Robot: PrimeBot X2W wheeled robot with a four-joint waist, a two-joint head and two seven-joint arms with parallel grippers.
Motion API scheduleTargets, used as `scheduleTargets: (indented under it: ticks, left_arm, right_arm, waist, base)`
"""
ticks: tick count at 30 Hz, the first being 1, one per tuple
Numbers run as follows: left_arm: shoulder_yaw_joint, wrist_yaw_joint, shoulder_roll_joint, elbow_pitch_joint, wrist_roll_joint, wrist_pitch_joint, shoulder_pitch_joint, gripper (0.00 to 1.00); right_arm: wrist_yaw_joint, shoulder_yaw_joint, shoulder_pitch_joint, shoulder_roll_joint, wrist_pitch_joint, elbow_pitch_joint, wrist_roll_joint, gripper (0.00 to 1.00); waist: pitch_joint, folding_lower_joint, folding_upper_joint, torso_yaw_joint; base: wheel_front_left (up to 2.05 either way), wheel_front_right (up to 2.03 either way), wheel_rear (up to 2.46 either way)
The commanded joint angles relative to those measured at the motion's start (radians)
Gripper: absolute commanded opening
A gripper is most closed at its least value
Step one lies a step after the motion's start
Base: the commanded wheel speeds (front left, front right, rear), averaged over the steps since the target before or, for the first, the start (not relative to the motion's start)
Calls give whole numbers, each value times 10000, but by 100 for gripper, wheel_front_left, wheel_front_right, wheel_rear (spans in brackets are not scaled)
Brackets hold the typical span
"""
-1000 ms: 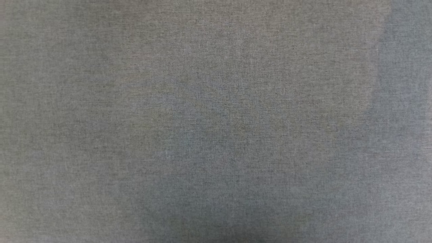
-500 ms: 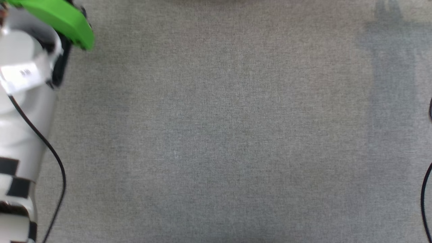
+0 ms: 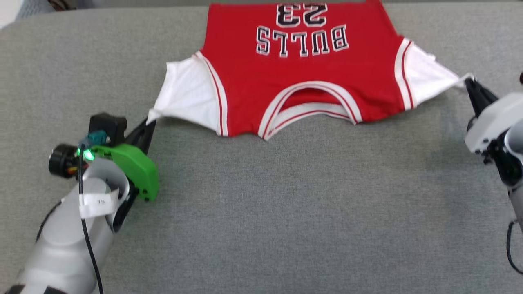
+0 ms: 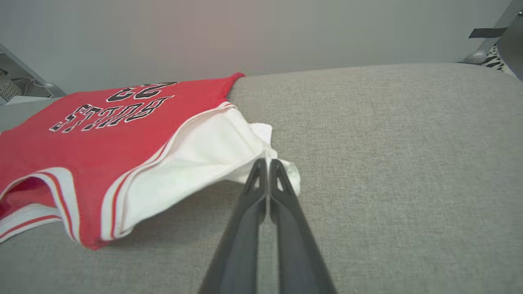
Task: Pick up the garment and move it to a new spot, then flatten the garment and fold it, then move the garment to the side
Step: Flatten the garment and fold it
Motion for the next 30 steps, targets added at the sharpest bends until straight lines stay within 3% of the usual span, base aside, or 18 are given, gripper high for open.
scheduleTargets:
  ticks: [1, 15, 23, 26, 30]
  left_arm:
    - [24, 117, 157, -59, -149, 62, 386, 0]
    - [-57, 597, 783, -1746, -798, 854, 3045, 0]
    - [-151, 947, 1151, -2988, -1264, 1259, 4924, 0]
    - [11, 1158, 1564, -3760, -1590, 1391, 5822, 0]
    - [-165, 1065, 1794, -4595, -1845, 1902, 6344, 0]
  right_arm:
    - [-7, 10, 374, -158, 88, -129, 192, 0]
    - [-7, -439, 3425, -1210, 1591, -1423, 1309, 0]
    - [-7, -1239, 5452, -1355, 3614, -2606, 2107, 0]
    - [-7, -1872, 6607, -1253, 5072, -3436, 2354, 0]
    - [-7, -2604, 7388, -941, 6168, -4375, 2137, 0]
  waist:
    - [-789, 1, 0, 63]
    - [-2694, 1, 0, 286]
    - [-3296, 1, 0, 345]
    - [-3403, 1, 0, 304]
    - [-3264, 1, 0, 272]
  base:
    - [0, 0, 0]
    - [0, 0, 0]
    - [0, 0, 0]
    - [0, 0, 0]
    - [0, 0, 0]
